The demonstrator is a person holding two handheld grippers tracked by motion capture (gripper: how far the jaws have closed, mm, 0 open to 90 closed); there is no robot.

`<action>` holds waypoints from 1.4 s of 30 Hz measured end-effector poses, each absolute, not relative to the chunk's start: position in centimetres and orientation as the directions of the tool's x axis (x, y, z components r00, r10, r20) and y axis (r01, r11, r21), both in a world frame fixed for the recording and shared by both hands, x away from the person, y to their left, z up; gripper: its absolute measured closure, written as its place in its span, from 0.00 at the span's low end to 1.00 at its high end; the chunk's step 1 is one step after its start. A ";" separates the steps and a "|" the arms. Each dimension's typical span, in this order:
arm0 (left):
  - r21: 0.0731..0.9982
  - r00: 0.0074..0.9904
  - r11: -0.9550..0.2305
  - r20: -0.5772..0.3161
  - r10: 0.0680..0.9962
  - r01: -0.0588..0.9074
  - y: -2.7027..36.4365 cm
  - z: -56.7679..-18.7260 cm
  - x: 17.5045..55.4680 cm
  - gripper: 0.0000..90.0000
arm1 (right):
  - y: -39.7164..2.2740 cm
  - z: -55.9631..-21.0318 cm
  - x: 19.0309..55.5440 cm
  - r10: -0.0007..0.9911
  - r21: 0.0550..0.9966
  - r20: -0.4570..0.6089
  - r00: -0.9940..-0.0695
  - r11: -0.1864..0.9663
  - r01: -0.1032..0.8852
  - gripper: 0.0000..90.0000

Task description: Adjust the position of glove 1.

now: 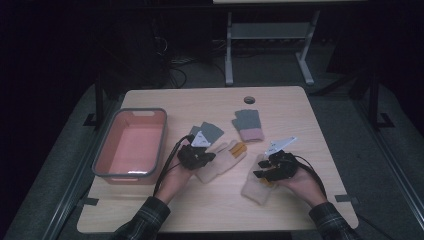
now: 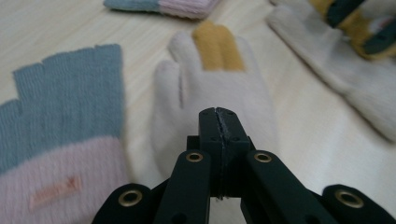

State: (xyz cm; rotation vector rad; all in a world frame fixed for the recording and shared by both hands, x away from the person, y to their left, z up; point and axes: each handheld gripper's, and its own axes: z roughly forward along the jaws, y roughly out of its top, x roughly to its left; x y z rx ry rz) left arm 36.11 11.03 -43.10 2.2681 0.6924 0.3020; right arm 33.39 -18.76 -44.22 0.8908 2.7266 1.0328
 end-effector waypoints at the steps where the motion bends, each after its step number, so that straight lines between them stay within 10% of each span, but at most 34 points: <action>1: 0.708 0.822 -0.587 0.015 0.569 0.393 10.8 -43.3 36.6 0.99 | -18.8 -44.2 33.4 0.554 0.632 0.115 -0.824 0.600 0.491 0.59; 28: 0.635 0.879 -0.666 -0.043 0.475 0.391 7.2 -45.3 34.1 0.99 | -20.4 -42.9 32.2 0.567 0.667 0.105 -0.817 0.569 0.481 0.55; 42: 0.636 0.865 -0.654 -0.042 0.500 0.409 12.0 -44.3 31.7 0.51 | -22.0 -44.6 30.8 0.589 0.647 0.107 -0.801 0.570 0.506 0.45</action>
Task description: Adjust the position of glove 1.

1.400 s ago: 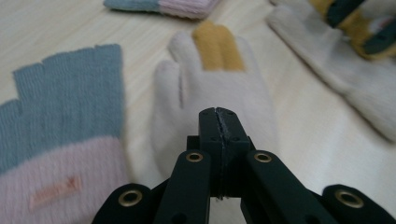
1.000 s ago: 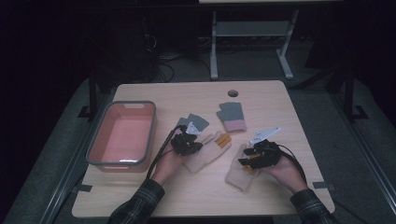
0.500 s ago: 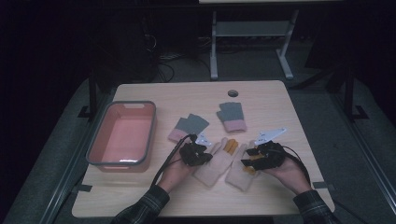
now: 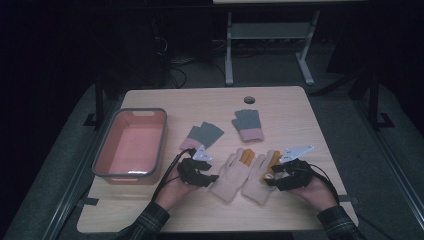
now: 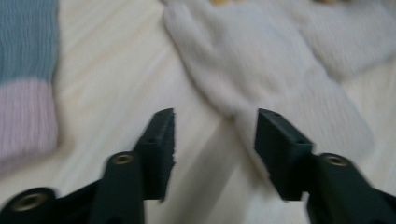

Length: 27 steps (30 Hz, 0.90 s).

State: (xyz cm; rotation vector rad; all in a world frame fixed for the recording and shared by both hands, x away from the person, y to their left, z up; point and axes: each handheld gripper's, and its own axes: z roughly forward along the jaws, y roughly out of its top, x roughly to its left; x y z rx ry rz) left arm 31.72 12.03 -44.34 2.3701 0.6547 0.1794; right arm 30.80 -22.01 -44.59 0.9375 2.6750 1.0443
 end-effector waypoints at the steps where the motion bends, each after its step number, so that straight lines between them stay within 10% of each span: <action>1: 0.633 0.866 -0.655 -0.048 0.498 0.412 12.4 -44.4 31.3 0.49 | -21.9 -44.7 30.8 0.586 0.650 0.110 -0.802 0.568 0.504 0.45; 10: 0.624 0.868 -0.668 -0.033 0.495 0.404 15.1 -45.8 28.6 0.25 | -21.2 -45.1 30.7 0.580 0.637 0.077 -0.811 0.597 0.487 0.45; 27: 0.675 0.878 -0.647 -0.003 0.478 0.354 16.9 -47.2 28.3 0.14 | -21.2 -45.5 30.8 0.579 0.619 0.045 -0.814 0.624 0.478 0.71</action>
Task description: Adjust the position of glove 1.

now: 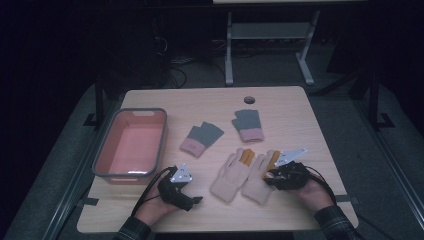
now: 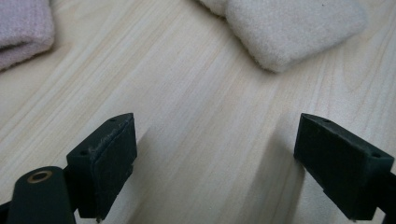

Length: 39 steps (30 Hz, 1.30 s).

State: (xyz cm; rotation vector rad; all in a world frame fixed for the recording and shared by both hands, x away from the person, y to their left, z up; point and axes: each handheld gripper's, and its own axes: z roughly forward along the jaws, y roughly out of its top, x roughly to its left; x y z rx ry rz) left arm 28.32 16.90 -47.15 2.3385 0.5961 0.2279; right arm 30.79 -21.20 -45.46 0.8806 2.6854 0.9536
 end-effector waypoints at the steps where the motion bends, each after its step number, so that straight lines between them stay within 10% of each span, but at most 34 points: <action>1: 0.681 0.880 -0.644 -0.001 0.476 0.349 17.0 -47.2 28.3 0.14 | -21.3 -45.4 30.8 0.577 0.621 0.045 -0.815 0.623 0.475 0.72; 39: 0.720 0.888 -0.615 -0.002 0.461 0.321 17.4 -47.7 28.4 0.14 | -19.3 -40.0 31.1 0.592 0.778 0.099 -0.799 0.455 0.434 0.75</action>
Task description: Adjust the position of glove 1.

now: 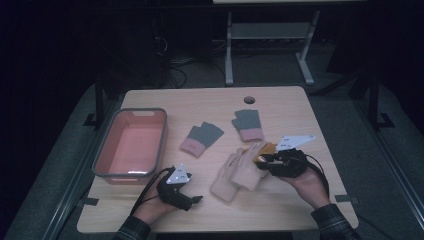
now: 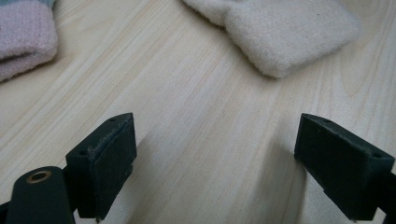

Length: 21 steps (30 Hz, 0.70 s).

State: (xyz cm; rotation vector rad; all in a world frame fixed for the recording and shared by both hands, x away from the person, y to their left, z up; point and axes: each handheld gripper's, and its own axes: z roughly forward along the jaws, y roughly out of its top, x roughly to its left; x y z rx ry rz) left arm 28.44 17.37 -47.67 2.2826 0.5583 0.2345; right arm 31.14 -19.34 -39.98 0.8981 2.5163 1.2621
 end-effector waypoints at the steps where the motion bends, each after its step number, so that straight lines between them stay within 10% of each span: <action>1: 0.722 0.886 -0.612 -0.005 0.463 0.323 17.3 -47.7 28.4 0.14 | -18.9 -40.0 31.1 0.589 0.777 0.100 -0.802 0.457 0.432 0.75; 21: 0.722 0.886 -0.612 -0.005 0.463 0.323 17.3 -47.7 28.4 0.14 | -13.1 -41.4 30.6 0.570 0.754 0.091 -0.817 0.496 0.430 0.75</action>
